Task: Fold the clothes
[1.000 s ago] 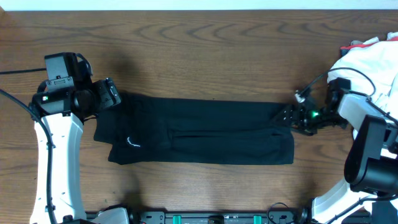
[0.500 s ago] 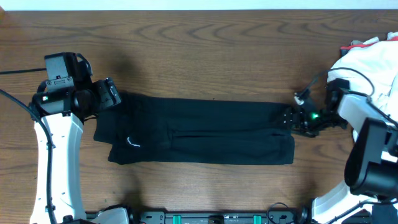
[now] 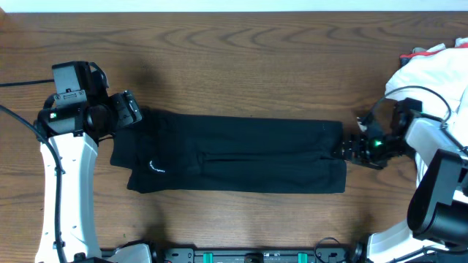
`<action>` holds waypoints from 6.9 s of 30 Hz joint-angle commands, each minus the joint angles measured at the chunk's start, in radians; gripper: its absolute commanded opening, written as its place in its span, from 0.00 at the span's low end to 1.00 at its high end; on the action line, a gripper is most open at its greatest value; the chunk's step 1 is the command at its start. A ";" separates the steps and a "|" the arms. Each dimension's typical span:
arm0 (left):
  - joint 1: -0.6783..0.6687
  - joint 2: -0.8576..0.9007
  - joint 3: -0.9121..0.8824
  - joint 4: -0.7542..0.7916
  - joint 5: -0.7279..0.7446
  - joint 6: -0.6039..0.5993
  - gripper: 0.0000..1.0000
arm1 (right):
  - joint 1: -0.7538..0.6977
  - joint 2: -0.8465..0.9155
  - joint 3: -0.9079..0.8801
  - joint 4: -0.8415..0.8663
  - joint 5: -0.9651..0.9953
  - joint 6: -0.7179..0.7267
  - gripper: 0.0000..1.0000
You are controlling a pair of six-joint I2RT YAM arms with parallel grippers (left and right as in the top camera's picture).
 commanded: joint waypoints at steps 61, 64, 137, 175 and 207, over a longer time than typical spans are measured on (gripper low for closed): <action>0.000 -0.009 0.011 -0.018 -0.008 0.002 0.98 | 0.103 -0.023 -0.132 0.181 -0.049 0.116 0.34; 0.000 -0.009 0.011 -0.018 -0.008 0.002 0.98 | 0.103 -0.023 -0.132 0.177 -0.062 0.115 0.29; 0.000 -0.009 0.011 -0.018 -0.008 0.002 0.98 | -0.010 -0.182 0.027 0.068 -0.151 0.243 0.01; 0.000 -0.009 0.011 -0.018 -0.008 0.002 0.98 | 0.630 -0.180 0.027 0.386 -0.050 0.656 0.01; 0.001 -0.009 0.011 -0.018 -0.008 0.002 0.98 | 0.559 -0.197 0.013 0.153 0.042 0.547 0.01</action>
